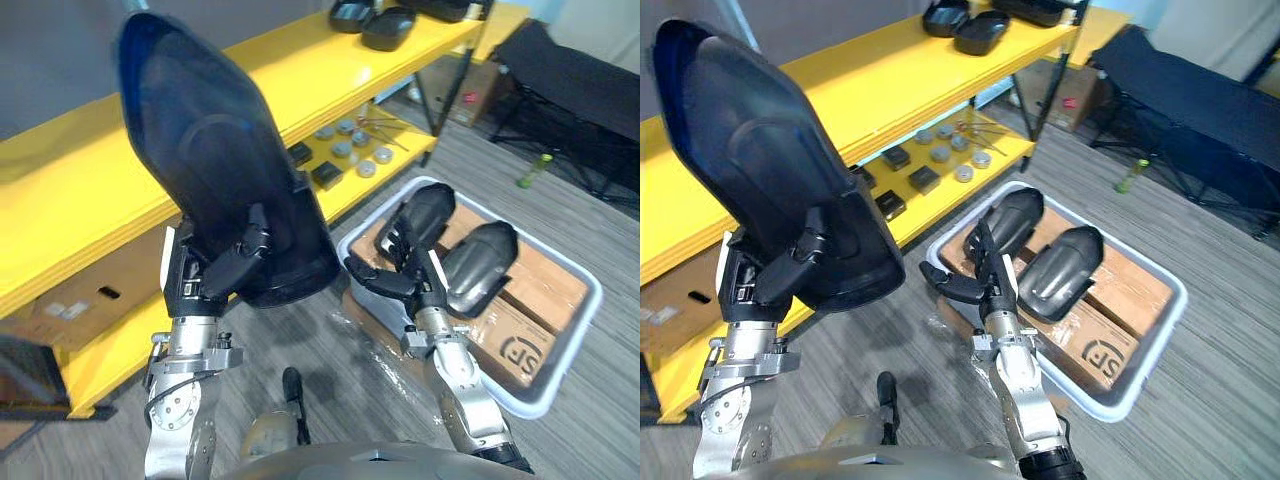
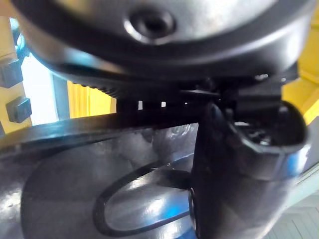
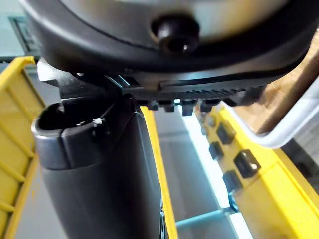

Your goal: Walk over and take three plastic housings, then place them on the shelf

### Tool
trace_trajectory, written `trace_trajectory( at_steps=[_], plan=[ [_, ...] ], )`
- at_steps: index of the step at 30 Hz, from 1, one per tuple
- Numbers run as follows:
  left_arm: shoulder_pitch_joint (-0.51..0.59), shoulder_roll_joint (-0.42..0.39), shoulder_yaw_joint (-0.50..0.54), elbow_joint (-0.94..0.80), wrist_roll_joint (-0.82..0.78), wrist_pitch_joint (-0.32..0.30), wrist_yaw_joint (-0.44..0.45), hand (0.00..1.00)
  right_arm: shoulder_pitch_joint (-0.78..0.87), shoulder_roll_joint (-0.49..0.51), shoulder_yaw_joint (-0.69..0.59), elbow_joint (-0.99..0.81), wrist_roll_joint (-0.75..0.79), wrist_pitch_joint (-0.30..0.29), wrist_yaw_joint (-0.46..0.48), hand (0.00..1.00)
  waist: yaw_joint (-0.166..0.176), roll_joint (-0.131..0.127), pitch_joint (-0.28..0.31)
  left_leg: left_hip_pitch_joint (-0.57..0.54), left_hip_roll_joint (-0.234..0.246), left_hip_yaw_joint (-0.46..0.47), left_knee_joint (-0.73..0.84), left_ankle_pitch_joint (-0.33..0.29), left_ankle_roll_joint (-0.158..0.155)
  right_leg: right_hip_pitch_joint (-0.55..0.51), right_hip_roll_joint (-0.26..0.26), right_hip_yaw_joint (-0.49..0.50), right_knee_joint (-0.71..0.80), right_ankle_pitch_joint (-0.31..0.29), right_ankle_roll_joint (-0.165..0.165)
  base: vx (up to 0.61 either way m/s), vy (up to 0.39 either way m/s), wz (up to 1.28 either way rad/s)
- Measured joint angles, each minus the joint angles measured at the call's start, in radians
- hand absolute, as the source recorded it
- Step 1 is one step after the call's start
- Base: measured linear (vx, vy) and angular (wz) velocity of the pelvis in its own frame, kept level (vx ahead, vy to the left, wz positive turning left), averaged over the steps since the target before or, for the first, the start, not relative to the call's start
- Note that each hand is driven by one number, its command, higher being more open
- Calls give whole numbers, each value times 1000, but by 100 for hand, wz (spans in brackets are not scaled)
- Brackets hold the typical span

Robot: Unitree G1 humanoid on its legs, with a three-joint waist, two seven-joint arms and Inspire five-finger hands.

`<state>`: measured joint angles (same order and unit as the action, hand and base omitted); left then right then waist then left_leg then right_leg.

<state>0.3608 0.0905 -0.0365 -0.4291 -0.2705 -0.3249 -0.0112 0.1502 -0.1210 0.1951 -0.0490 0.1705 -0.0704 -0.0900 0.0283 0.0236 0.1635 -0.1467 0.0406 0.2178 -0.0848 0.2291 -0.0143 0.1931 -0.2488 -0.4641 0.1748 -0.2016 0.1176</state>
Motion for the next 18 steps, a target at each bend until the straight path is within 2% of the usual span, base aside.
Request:
trace_trajectory(
  at_steps=[2, 4, 6, 8, 11, 12, 13, 14, 15, 16, 17, 18],
  plan=[
    [6, -3, 0, 3, -11, 0, 4, 0, 22, -1, -4, 0, 15, 0, 32, 100, 3, 5, 6, -5, 15, -29, 1, 22, -8, 8, 22, -12, 9, -8, 14, -66, -83, 29],
    [6, -3, -6, 4, -11, 0, 10, 0, 25, -12, -6, 0, 84, 0, 54, 100, 5, 6, 9, -10, 25, -42, 1, 30, -11, 8, 34, -21, 18, -10, 13, -59, -70, 18],
    [5, -3, -7, 9, -11, 0, 18, 0, 19, -21, -7, 0, 118, -4, 64, 100, 9, 7, 11, -19, 26, -47, 2, 26, -14, -1, 35, -22, 26, -17, 16, -62, -33, 8],
    [5, -4, -7, 11, -11, 0, 27, 0, -10, -29, -2, 8, 118, -5, 61, 100, 17, 6, 37, -22, 26, -47, 37, 8, -12, -1, 25, -20, 55, -24, 8, -59, 5, -3],
    [2, -7, 4, 16, -11, 0, 34, 0, -71, -28, 37, 19, 117, -18, 33, 100, 50, -3, 66, -64, 21, -30, 173, -69, -7, 5, -7, -19, 78, -59, 6, -50, 41, -5],
    [2, -7, 14, 16, -11, 0, 29, 0, -104, -20, 52, 36, 117, -36, 24, 100, 57, -13, 80, -111, 27, -30, 297, -123, 9, 6, -28, -22, 93, -73, 13, -43, 131, -1],
    [1, -7, 20, 16, -11, 0, 24, 0, -121, -12, 63, 41, 112, -45, 9, 100, 68, -5, 89, -166, 44, -30, 477, -214, 38, 19, -31, -21, 115, -89, 7, -7, 156, -3],
    [1, -6, 23, 16, -10, 0, 22, 0, -123, -5, 64, 41, 111, -51, 2, 100, 76, -1, 93, -180, 48, -30, 556, -261, 43, 32, -33, -20, 124, -97, 6, 62, 198, -2],
    [2, -3, 24, 16, -9, 0, 15, 0, -119, 11, 62, 43, 111, -60, -12, 100, 87, -1, 92, -189, 49, -28, 642, -350, 60, 60, -39, -22, 141, -115, -18, 137, 217, 9],
    [-9, -3, 35, 17, -9, 0, 7, 0, -120, 18, 62, 44, 111, -81, -22, 100, 87, -8, 91, -184, 30, -25, 664, -408, 54, 55, -61, -17, 213, -116, -69, 161, 217, 24],
    [-15, -5, 37, 20, -9, 0, 6, 0, -122, 17, 62, 44, 111, -93, -25, 100, 81, -10, 90, -185, 21, -33, 663, -416, 60, 22, -82, -8, 282, -84, -95, 193, 253, 39],
    [-18, -3, 49, 20, -8, 1, 7, 0, -122, 19, 62, 45, 112, -110, -25, 100, 79, -9, 90, -177, 6, -35, 639, -421, 68, -66, -121, 30, 428, 11, -151, 204, 315, 27]
  ],
)
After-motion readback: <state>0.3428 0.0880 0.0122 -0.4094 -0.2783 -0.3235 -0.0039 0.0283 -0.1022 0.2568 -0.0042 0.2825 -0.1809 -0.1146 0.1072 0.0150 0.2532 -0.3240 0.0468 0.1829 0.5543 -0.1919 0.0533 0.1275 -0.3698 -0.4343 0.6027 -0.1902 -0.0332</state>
